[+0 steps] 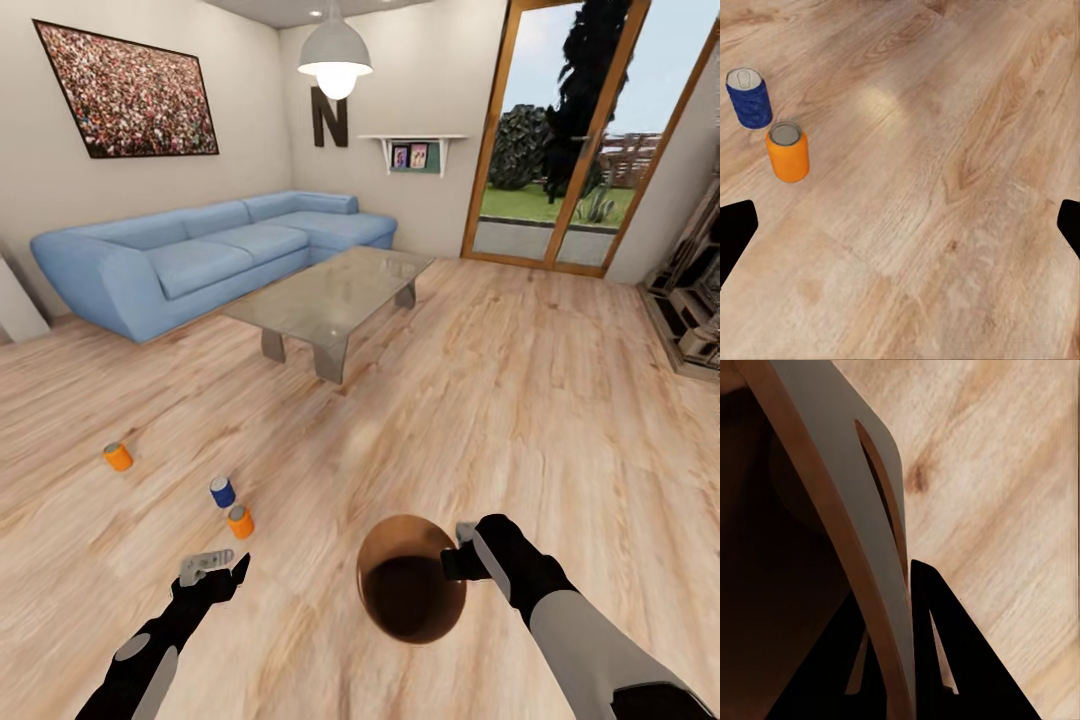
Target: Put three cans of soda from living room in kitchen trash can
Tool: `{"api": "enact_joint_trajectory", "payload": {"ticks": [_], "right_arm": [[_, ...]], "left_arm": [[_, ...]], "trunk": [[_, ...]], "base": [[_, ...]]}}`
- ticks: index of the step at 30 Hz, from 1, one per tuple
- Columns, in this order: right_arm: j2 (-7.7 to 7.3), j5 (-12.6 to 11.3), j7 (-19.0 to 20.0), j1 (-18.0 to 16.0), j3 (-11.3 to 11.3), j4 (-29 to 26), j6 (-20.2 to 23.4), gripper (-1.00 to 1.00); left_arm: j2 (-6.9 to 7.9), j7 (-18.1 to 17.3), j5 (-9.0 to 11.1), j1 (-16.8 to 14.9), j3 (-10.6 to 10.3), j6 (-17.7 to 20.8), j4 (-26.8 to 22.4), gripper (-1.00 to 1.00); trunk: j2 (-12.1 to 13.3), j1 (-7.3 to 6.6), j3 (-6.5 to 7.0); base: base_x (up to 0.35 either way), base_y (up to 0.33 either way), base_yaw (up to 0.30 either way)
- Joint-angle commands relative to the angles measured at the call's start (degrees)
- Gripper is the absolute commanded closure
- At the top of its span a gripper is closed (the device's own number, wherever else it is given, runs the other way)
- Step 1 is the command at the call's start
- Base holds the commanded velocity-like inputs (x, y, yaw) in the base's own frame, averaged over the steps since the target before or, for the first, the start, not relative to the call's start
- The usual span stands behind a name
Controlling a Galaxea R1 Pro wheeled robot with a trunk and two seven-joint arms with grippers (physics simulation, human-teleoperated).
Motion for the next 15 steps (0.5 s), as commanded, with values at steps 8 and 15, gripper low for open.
{"api": "enact_joint_trajectory", "payload": {"ticks": [8,15], "right_arm": [[0.07,-1.2,0.3,0.0,0.0,0.0,0.0,1.00],[0.10,-1.2,0.2,0.0,0.0,0.0,0.0,1.00]], "left_arm": [[0.00,0.0,0.0,0.0,0.0,0.0,0.0,-1.00],[0.00,0.0,0.1,0.0,0.0,0.0,-0.1,-1.00]], "trunk": [[0.0,0.00,0.23],[0.0,0.00,0.34]], "base": [[0.310,0.141,-0.076],[0.290,0.157,-0.014]]}}
